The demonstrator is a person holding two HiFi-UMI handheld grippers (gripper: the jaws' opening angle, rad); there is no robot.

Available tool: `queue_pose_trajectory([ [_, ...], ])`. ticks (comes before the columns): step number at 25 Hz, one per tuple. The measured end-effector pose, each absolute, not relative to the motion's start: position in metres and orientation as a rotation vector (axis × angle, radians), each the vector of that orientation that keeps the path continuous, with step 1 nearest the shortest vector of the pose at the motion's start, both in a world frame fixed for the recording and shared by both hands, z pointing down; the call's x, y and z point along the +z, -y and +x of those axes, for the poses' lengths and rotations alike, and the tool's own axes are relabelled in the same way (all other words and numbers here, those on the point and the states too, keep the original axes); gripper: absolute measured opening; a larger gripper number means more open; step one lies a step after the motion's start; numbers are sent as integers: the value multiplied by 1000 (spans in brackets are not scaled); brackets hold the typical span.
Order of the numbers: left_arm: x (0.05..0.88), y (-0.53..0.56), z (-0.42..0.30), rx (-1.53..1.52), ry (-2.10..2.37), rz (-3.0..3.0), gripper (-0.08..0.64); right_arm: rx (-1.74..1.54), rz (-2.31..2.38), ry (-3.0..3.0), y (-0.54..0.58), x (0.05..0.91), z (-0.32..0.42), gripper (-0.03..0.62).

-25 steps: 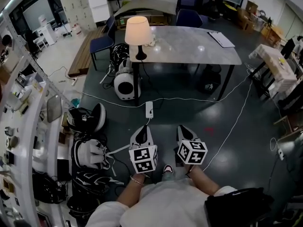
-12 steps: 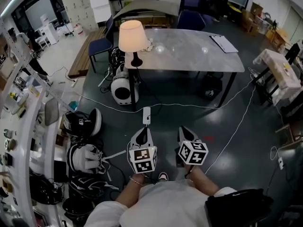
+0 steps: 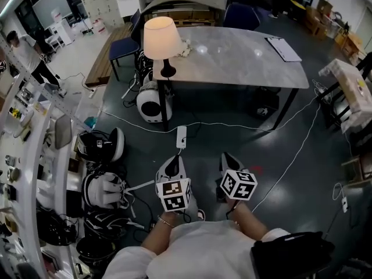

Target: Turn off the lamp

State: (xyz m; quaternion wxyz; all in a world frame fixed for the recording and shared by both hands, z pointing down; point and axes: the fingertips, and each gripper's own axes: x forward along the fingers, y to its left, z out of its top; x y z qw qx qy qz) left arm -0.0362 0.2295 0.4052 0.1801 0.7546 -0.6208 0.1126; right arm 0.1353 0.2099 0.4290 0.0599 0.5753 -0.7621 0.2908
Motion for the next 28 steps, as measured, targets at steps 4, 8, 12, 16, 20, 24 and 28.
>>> queue_pose_trajectory([
  [4,421,-198,-48,322,1756,2100,-2,891,1741,2298,-178,439,131,-2],
  [8,433,-148,-49,321,1745,2086,-2,892,1745,2282,-134,446,133,-2],
  [12,431,-101,-47,307,1732,2080,-2,833,1687,2300,-92,441,126,-2],
  [16,429,-56,-52,296,1728,2074,0,826,1645,2316,-47,440,112,-2],
  [20,434,-19,-62,297,1720,2050,-2,808,1599,2320,-8,441,95,-2],
  [24,431,18,-72,282,1730,2044,-2,791,1571,2331,30,436,84,-2],
  [28,427,50,-78,258,1737,2046,-2,774,1552,2335,60,434,79,-2],
])
